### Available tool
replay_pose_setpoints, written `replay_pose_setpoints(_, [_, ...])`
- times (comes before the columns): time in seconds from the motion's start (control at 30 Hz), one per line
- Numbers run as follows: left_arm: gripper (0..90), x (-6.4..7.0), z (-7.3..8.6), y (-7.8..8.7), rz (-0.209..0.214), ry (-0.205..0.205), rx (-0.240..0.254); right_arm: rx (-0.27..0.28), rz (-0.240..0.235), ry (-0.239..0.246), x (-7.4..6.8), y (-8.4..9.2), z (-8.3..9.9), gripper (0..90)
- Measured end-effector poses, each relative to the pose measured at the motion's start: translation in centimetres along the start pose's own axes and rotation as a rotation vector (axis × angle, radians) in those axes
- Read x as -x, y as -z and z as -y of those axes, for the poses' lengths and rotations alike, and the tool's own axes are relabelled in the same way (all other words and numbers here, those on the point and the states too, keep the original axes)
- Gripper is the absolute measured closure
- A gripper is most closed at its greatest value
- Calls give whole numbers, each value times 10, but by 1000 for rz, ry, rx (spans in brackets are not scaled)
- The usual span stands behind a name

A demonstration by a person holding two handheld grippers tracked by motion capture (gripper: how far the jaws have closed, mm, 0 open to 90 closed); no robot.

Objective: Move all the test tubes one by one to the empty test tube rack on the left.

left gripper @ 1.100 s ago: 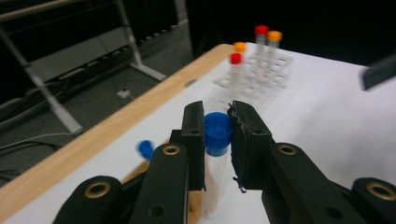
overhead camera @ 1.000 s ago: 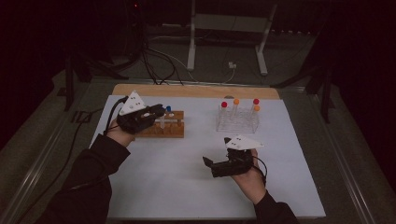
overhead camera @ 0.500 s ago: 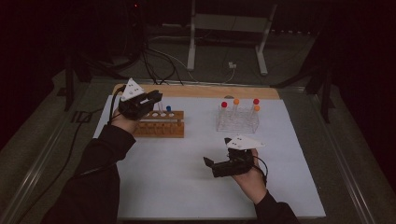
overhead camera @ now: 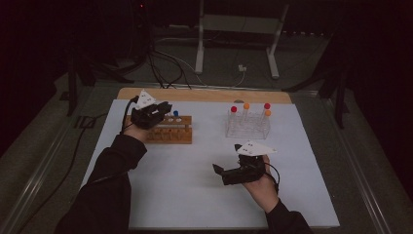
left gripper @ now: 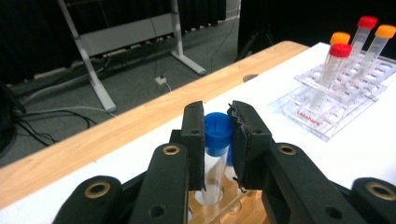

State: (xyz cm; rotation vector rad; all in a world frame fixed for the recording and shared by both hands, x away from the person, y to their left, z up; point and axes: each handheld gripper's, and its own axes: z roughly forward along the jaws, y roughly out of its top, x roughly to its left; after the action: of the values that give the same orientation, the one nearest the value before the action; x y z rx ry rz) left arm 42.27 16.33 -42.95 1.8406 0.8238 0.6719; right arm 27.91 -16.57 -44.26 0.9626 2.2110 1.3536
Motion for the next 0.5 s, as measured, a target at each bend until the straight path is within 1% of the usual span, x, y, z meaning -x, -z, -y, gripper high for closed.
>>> replay_pose_setpoints(0.23, [775,0,11,-9,5,27,-18,0,-3,-2,1,0,0,0])
replay_pose_setpoints(0.3, [775,1,14,-11,4,24,-27,-1,-4,-3,1,0,0,0])
replay_pose_setpoints(0.37, [775,0,15,-12,5,36,-28,-1,-4,-3,1,0,0,0])
replay_pose_setpoints(0.5, [775,0,18,-14,7,37,-37,0,-4,-7,2,0,1,0])
